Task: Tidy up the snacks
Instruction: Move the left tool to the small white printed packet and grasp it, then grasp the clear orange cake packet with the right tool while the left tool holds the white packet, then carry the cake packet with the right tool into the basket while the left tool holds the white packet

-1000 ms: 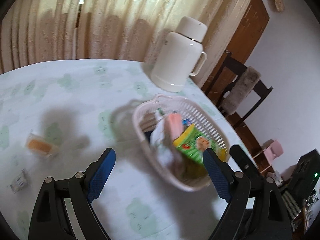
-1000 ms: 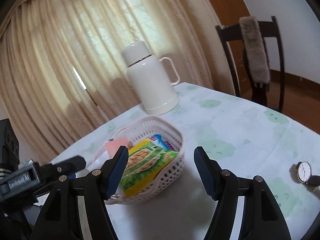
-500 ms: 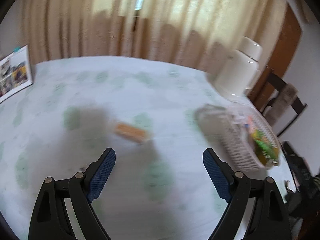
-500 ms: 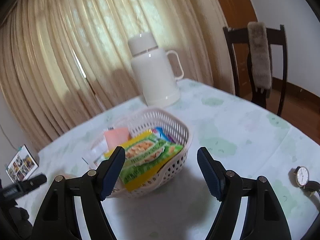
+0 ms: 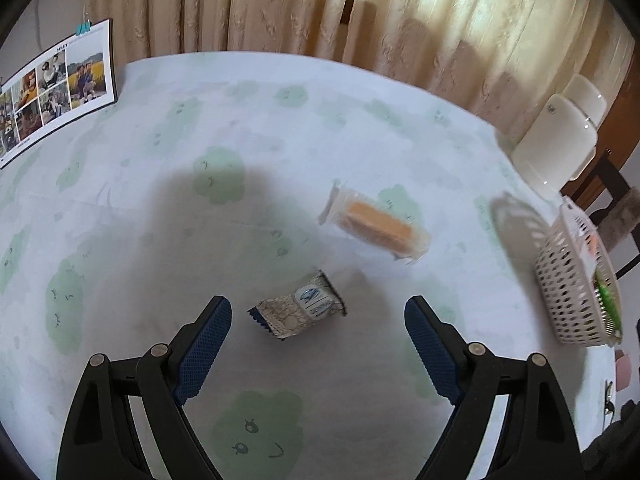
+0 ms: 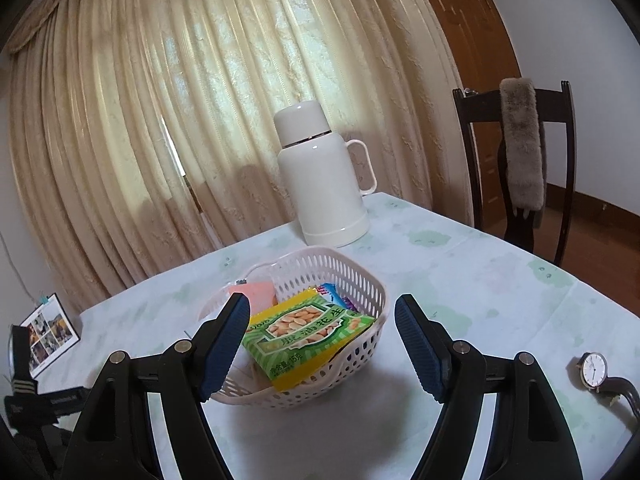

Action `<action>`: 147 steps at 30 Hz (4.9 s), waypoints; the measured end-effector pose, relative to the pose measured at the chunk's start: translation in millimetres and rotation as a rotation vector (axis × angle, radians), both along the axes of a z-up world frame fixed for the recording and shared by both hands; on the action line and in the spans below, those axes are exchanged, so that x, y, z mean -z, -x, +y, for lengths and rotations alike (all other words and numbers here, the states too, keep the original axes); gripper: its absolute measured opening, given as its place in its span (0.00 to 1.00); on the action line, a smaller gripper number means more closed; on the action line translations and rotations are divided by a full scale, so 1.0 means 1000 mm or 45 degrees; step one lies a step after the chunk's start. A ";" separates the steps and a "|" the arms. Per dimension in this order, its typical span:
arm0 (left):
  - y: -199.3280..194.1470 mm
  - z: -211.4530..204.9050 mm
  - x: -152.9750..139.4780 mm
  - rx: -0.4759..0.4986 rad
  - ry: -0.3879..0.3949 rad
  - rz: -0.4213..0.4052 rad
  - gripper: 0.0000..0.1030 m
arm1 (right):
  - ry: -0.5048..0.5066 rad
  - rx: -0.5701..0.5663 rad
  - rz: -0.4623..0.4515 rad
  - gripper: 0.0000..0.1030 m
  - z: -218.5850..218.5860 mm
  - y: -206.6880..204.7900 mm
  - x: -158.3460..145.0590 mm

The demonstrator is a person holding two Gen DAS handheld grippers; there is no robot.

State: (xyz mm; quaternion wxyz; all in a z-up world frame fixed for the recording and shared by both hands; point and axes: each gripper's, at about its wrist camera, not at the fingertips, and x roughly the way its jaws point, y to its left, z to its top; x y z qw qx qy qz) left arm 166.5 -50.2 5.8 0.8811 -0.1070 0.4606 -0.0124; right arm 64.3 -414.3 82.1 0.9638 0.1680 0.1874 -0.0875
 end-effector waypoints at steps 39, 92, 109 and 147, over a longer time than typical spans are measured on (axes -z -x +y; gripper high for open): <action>0.033 0.028 -0.047 -0.137 -0.003 -0.176 0.36 | 0.418 -0.669 0.027 0.78 0.145 -0.021 -0.005; 0.037 0.032 -0.047 -0.097 0.099 -0.117 0.37 | 0.204 -1.077 0.378 0.31 0.220 -0.121 0.029; 0.034 0.020 -0.041 -0.042 0.065 -0.114 0.37 | 0.089 -0.773 0.180 0.31 0.136 -0.086 -0.015; 0.031 0.002 -0.027 0.024 0.025 -0.068 0.37 | -0.489 -0.543 0.053 0.62 -0.008 -0.020 0.000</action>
